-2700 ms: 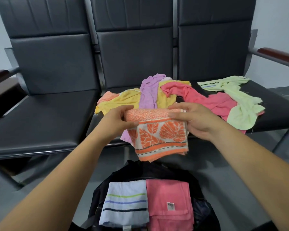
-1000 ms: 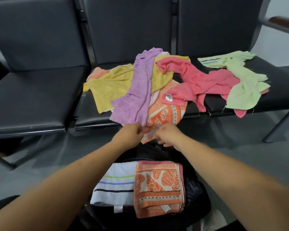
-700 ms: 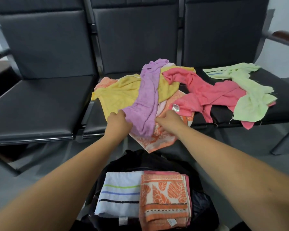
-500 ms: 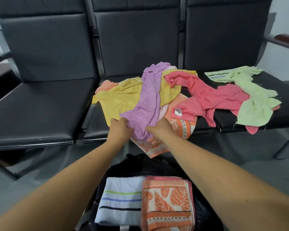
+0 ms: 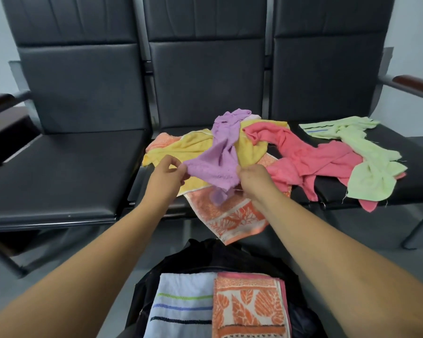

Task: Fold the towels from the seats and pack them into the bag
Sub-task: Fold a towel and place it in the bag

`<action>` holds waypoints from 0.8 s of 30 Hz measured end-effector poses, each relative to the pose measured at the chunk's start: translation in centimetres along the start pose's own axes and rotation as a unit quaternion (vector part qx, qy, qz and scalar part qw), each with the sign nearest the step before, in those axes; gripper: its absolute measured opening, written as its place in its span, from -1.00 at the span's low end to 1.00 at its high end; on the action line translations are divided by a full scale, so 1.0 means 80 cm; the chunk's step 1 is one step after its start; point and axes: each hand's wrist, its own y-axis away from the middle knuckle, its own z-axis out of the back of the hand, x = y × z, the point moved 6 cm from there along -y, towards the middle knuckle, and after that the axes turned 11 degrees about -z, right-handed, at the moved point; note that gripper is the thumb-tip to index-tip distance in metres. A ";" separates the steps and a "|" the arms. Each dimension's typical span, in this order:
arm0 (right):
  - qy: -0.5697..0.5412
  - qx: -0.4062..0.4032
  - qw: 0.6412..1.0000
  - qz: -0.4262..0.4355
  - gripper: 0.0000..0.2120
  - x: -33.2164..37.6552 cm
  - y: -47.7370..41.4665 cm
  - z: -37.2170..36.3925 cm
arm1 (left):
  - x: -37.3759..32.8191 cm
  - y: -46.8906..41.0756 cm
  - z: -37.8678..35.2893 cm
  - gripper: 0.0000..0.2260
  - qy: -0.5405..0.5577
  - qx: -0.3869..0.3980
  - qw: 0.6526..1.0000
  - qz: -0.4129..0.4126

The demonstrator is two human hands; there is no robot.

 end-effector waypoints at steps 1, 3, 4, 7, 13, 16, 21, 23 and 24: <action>-0.063 0.034 0.997 -0.009 -0.73 0.002 0.009 -0.001 | -0.007 0.005 0.000 -0.84 0.065 0.006 0.998 0.005; -0.213 0.115 0.969 -0.047 -0.74 0.006 0.031 -0.004 | -0.026 0.017 -0.001 -0.85 0.147 0.038 0.988 -0.004; -0.264 0.131 0.954 -0.057 -0.76 0.008 0.039 -0.003 | -0.037 0.023 0.000 -0.86 0.156 0.053 0.986 -0.018; -0.217 0.106 0.970 0.010 -0.92 0.015 0.050 0.013 | -0.064 0.046 0.008 -0.91 0.126 0.067 0.988 -0.051; 0.084 0.064 0.977 0.187 -0.76 0.041 0.101 0.037 | -0.090 0.072 0.030 -0.82 -0.026 0.096 0.988 -0.121; 0.296 -0.021 0.910 0.291 -0.72 0.047 0.130 0.037 | -0.099 0.084 0.033 -0.86 -0.097 0.164 0.969 -0.158; 0.292 -0.118 0.885 0.342 -0.83 0.048 0.131 0.054 | -0.112 0.088 0.036 -0.87 -0.256 0.154 0.899 -0.319; 0.289 -0.106 0.886 0.348 -0.83 0.054 0.124 0.061 | -0.111 0.085 0.036 -0.94 -0.258 0.129 0.898 -0.333; 0.292 -0.089 0.887 0.347 -0.81 0.057 0.120 0.064 | -0.107 0.080 0.038 -0.94 -0.263 0.118 0.897 -0.335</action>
